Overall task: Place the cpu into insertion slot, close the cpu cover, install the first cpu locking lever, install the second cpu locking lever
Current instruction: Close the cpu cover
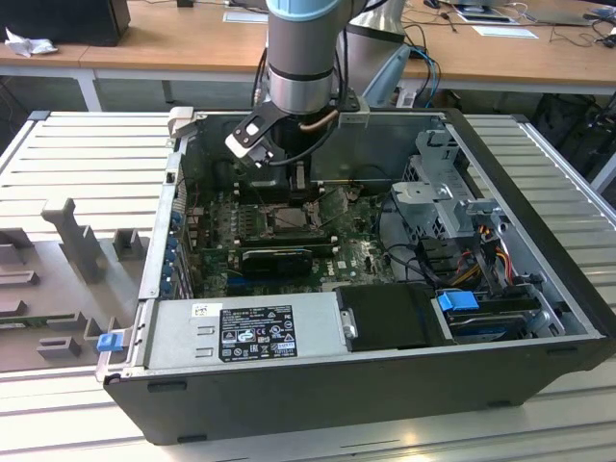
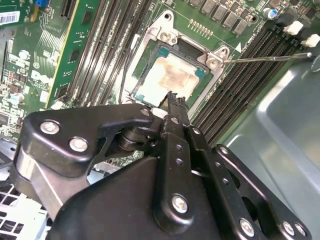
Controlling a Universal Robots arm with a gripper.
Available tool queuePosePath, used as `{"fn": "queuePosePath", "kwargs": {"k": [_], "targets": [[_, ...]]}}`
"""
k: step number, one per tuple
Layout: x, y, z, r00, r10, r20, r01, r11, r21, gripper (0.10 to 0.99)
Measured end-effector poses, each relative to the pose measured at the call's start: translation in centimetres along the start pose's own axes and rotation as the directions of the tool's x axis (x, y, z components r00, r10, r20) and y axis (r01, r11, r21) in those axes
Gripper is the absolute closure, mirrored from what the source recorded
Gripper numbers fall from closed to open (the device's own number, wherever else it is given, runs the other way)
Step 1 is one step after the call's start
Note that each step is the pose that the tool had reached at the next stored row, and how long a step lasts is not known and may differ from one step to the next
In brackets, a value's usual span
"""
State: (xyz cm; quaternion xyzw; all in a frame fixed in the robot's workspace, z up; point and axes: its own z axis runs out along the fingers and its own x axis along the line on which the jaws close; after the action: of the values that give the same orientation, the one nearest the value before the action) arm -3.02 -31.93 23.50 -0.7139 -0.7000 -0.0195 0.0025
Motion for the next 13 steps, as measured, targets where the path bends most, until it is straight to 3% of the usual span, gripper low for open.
{"fn": "queuePosePath", "kwargs": {"k": [13], "targets": [[0.01,0.01,-0.39,1.0,0.0,0.0,0.0,1.0,0.0,0.98]]}}
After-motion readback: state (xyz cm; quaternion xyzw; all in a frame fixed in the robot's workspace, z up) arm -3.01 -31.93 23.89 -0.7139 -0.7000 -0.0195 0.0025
